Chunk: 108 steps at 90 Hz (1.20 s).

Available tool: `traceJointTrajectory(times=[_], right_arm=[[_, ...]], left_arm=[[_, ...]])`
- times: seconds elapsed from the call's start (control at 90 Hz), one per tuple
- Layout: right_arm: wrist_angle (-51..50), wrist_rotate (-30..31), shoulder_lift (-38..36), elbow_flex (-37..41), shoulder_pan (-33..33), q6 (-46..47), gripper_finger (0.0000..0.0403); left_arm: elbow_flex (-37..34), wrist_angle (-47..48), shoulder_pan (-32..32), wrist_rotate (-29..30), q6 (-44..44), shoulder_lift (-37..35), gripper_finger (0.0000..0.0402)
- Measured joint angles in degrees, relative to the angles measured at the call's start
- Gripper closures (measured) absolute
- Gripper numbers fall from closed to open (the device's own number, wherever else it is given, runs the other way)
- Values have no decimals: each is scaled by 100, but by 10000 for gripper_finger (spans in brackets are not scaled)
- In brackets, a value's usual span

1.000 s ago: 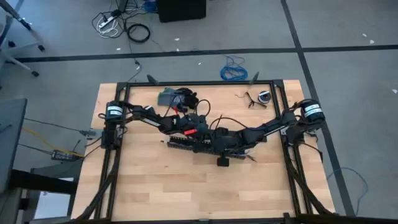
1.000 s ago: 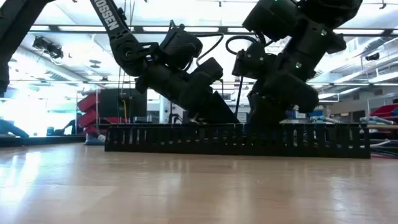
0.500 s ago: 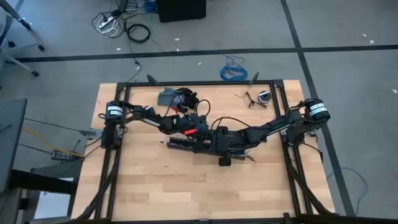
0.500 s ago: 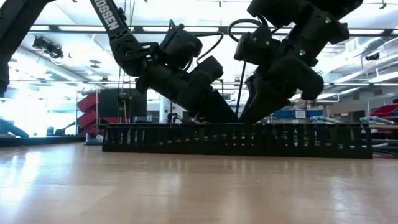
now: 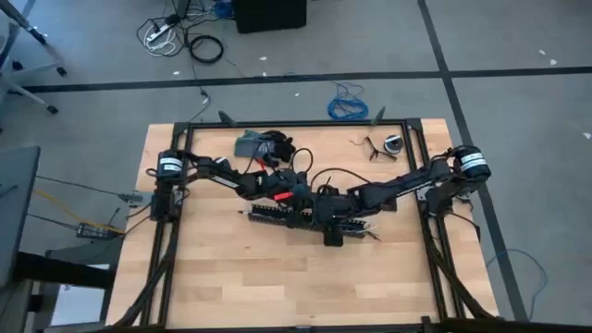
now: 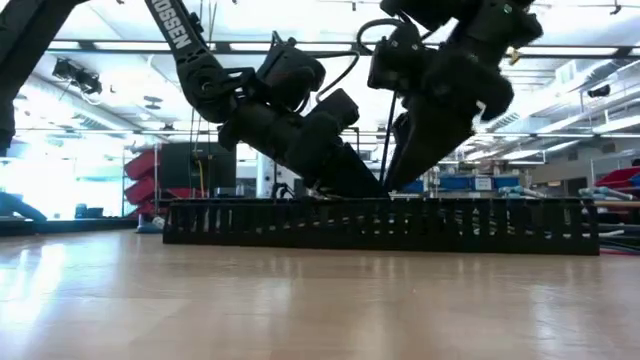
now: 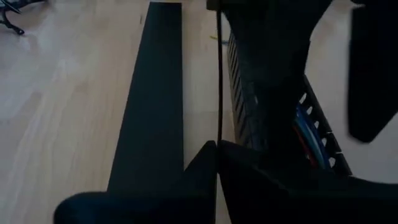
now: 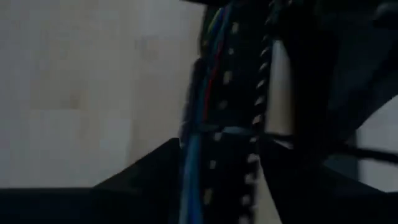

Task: Ziptie cables
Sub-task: Put the cable wires in the black cable duct

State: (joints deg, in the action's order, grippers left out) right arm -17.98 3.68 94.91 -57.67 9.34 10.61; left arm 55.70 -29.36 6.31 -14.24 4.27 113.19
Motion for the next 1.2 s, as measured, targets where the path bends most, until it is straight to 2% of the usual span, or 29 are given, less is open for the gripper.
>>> traceJointTrajectory(times=[0.122,0.511,0.933,1.2], right_arm=[[-20,-327,0,-4,-70,225,140],[175,64,57,-9,-76,-310,109],[533,130,57,249,-90,135,110],[657,35,408,249,-90,295,111]], left_arm=[[0,2,0,0,10,0,401],[0,4,-2,-70,22,0,401],[0,4,-2,-90,114,0,401],[0,28,6,-96,116,0,401]])
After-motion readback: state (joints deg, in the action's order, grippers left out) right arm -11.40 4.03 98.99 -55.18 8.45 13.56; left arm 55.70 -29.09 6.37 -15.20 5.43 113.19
